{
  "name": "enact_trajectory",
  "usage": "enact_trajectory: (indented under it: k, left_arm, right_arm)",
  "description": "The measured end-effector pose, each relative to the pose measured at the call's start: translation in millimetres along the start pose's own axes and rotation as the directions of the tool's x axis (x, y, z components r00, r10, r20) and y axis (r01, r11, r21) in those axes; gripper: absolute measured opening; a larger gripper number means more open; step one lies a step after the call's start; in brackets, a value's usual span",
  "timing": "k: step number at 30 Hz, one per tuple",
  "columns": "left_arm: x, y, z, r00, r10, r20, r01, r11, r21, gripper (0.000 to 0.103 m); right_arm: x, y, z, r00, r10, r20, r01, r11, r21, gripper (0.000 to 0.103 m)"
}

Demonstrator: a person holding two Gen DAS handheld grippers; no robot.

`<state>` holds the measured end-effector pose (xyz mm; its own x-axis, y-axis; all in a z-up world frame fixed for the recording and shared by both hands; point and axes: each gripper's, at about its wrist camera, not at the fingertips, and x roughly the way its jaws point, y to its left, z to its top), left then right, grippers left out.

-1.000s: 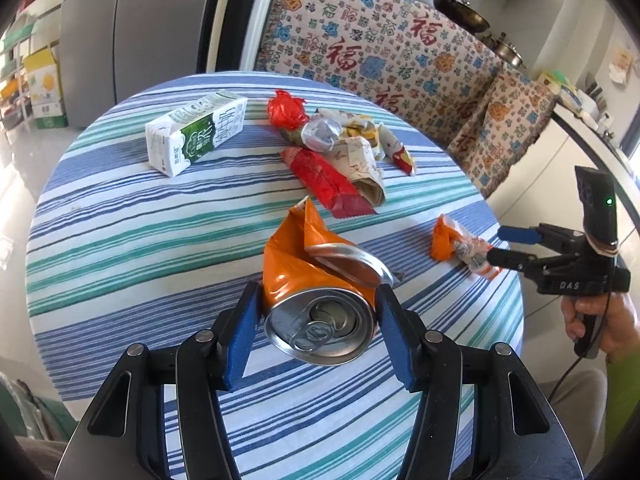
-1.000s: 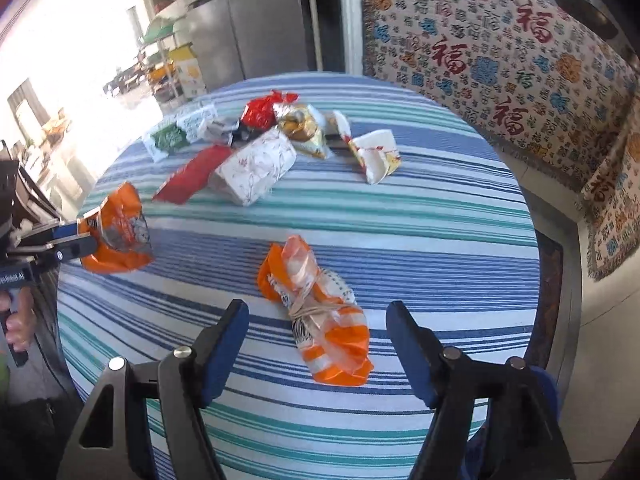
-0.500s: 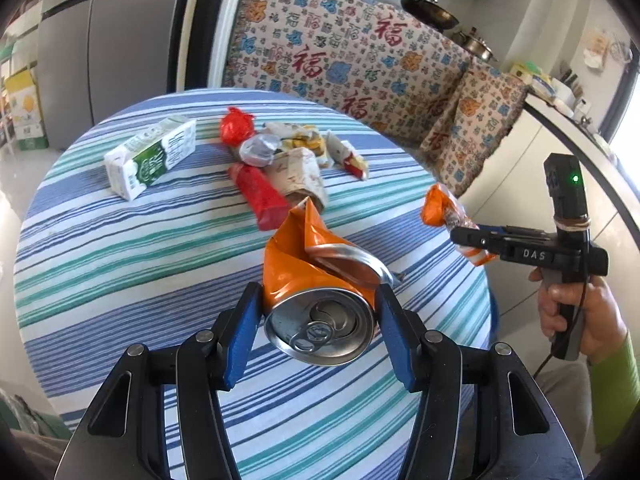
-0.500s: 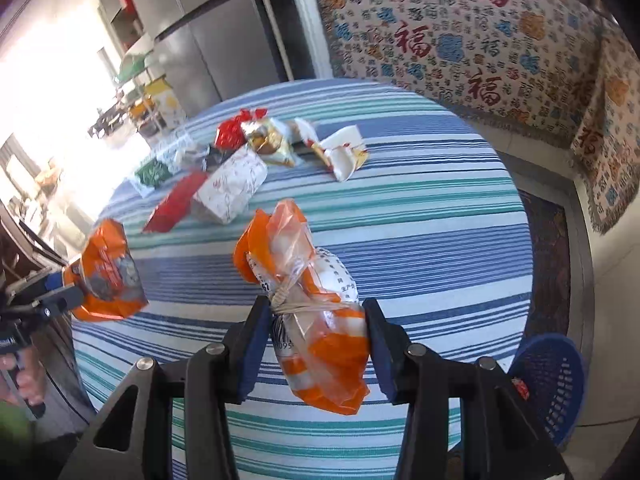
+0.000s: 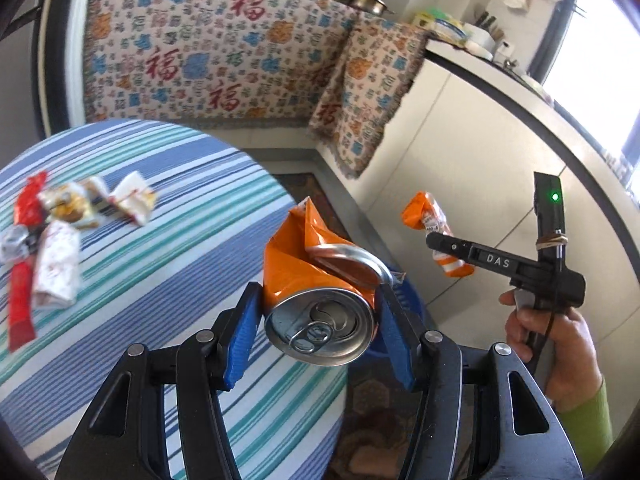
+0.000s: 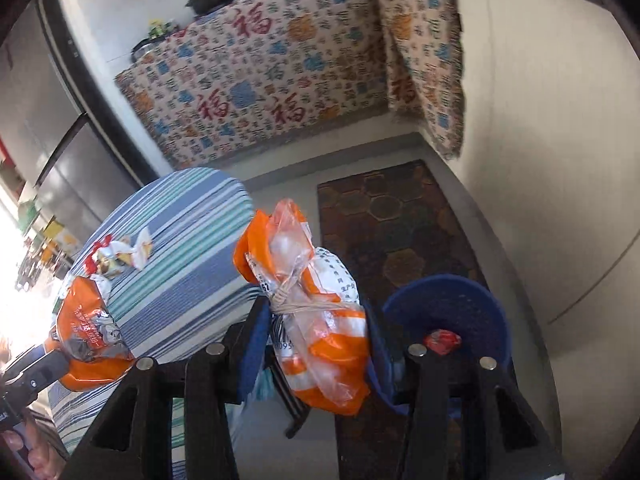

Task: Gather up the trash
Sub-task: 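Carry the orange can and wrapper over the blue wastebasket with both grippers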

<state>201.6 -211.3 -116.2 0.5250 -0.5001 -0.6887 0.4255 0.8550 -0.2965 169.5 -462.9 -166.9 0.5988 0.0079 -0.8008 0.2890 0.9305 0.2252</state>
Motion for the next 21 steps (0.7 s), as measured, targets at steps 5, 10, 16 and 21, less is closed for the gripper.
enact_trajectory:
  k: [5,10,16,21]
  left_arm:
    - [72,-61,18,0.998,-0.041,-0.057,0.045,0.996,0.071,0.059]
    - [135,-96,22,0.989,-0.077,-0.127,0.088,0.993,0.084,0.059]
    - [182,-119,16,0.979,-0.078,-0.186,0.103,0.986,0.128,0.059]
    - [207,-119,10,0.973,-0.064,-0.221,0.094,0.987,0.127,0.059]
  right_arm:
    - [15,-59,11,0.996,-0.086,-0.011,0.086,0.992,0.096,0.047]
    - [37,-108,13,0.988,-0.149,-0.029,0.151,0.977,0.147,0.047]
    - [51,-140,20,0.989,-0.141,-0.043,0.147,0.974,0.172,0.048]
    - [53,-153,24,0.990,-0.136,-0.044,0.142,0.968,0.207,0.048]
